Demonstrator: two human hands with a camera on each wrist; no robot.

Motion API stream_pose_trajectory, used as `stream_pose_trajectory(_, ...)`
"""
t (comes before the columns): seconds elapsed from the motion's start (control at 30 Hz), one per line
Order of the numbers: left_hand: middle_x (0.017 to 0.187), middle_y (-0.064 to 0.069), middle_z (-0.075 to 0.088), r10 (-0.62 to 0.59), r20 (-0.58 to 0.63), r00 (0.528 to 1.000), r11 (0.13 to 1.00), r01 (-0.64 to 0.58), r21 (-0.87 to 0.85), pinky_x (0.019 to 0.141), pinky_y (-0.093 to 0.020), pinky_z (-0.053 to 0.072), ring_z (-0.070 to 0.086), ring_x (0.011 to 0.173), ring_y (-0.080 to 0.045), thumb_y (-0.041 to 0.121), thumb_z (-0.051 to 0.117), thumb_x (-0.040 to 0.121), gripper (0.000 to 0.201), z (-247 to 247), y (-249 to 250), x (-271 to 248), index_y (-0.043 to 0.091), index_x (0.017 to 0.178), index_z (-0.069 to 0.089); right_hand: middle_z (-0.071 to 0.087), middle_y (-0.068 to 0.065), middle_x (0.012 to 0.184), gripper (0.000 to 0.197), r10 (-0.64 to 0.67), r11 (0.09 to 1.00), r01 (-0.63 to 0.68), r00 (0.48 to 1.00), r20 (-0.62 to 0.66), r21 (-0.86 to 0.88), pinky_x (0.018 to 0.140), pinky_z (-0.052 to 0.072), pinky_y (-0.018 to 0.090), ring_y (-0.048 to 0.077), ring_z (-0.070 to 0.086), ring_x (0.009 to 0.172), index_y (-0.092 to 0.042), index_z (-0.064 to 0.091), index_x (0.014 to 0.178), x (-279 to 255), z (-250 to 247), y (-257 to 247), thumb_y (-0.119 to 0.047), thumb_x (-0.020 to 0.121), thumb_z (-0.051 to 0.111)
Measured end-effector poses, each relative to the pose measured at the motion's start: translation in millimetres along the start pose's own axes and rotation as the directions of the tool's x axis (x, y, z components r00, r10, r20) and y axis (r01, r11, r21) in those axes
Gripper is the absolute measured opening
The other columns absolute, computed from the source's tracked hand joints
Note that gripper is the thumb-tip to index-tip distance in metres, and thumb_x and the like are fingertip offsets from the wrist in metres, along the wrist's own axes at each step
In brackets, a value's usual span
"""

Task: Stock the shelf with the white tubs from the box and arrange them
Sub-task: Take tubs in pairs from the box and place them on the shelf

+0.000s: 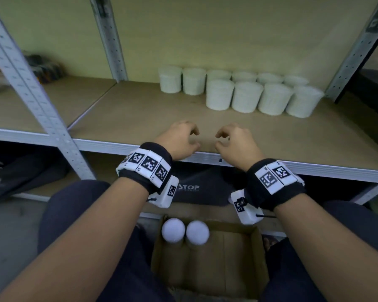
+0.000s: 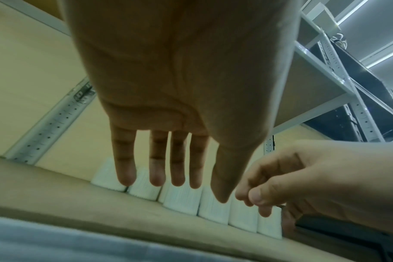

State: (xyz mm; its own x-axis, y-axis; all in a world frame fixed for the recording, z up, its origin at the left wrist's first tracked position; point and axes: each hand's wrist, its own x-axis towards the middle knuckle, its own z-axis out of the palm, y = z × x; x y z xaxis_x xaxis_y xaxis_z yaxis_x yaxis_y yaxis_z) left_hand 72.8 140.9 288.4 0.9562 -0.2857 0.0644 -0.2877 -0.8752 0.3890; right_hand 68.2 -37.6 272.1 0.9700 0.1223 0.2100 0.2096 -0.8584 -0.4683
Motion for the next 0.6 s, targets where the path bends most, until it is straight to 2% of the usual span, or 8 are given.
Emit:
stream_pose_trajectory(0.07,0.121,-0.001,0.053,-0.010,0.005,1.000,1.000,0.010,-0.026,0.085,-0.023,0.036,0.048,0.100,-0.013,0.032,0.063,0.086,0.034,3,-6,-17,0.017,0.117,0.057,0.060,0.006,0.108,0.020,-0.024,1.000,0.024,1.000,0.001,0.013,0.091,0.049,0.037,0.026,0.056,0.105,-0.015,0.068,0.100,-20,15,-4,-0.022,0.085,0.058)
stream_pose_trajectory(0.13,0.115,-0.002,0.057,-0.024,0.045,0.999,0.998,0.026,-0.051,0.085,-0.024,0.040,0.051,0.094,-0.014,0.029,0.065,0.085,0.029,8,-14,-31,0.016,0.111,0.059,0.060,0.007,0.104,0.017,-0.036,0.999,0.035,0.999,0.015,0.021,0.088,0.049,0.035,0.025,0.057,0.101,-0.013,0.069,0.097,-37,32,-6,-0.021,0.086,0.059)
stream_pose_trajectory(0.23,0.108,-0.001,0.060,-0.070,0.146,0.987,0.994,0.082,-0.074,0.086,-0.029,0.048,0.058,0.098,-0.016,0.029,0.067,0.083,0.028,24,-31,-46,0.016,0.108,0.061,0.060,0.007,0.103,0.018,-0.037,0.999,0.037,0.995,0.095,0.004,0.087,0.050,0.035,0.024,0.057,0.101,-0.012,0.069,0.097,-53,63,-3,-0.020,0.085,0.059)
stream_pose_trajectory(0.37,0.106,-0.002,0.063,-0.169,0.305,0.937,0.980,0.193,-0.052,0.086,-0.032,0.052,0.061,0.098,-0.019,0.027,0.069,0.082,0.032,58,-52,-54,0.016,0.110,0.062,0.059,0.009,0.105,0.018,0.020,1.000,-0.017,0.971,0.240,-0.014,0.086,0.052,0.038,0.025,0.058,0.101,-0.011,0.068,0.098,-59,102,7,-0.019,0.084,0.060)
stream_pose_trajectory(0.43,0.109,-0.002,0.062,-0.205,0.363,0.909,0.972,0.232,-0.030,0.089,-0.034,0.052,0.061,0.101,-0.021,0.027,0.069,0.081,0.033,80,-62,-55,0.016,0.112,0.062,0.059,0.008,0.108,0.019,0.061,0.998,-0.052,0.946,0.319,-0.036,0.086,0.052,0.037,0.025,0.058,0.102,-0.012,0.067,0.100,-61,121,14,-0.019,0.084,0.060)
stream_pose_trajectory(0.5,0.116,-0.005,0.060,-0.232,0.409,0.883,0.967,0.253,0.001,0.091,-0.032,0.050,0.059,0.105,-0.022,0.026,0.069,0.082,0.036,106,-74,-54,0.016,0.116,0.061,0.058,0.008,0.110,0.021,0.095,0.995,-0.082,0.912,0.399,-0.051,0.088,0.052,0.035,0.026,0.059,0.103,-0.015,0.066,0.102,-61,140,25,-0.019,0.083,0.061)
stream_pose_trajectory(0.6,0.122,-0.008,0.060,-0.277,0.466,0.840,0.951,0.308,0.009,0.085,-0.026,0.045,0.059,0.109,-0.025,0.018,0.068,0.081,0.038,142,-91,-50,0.016,0.118,0.060,0.058,0.008,0.112,0.026,0.142,0.990,-0.115,0.858,0.494,-0.086,0.090,0.052,0.038,0.028,0.059,0.105,-0.018,0.064,0.106,-58,166,42,-0.021,0.080,0.060)
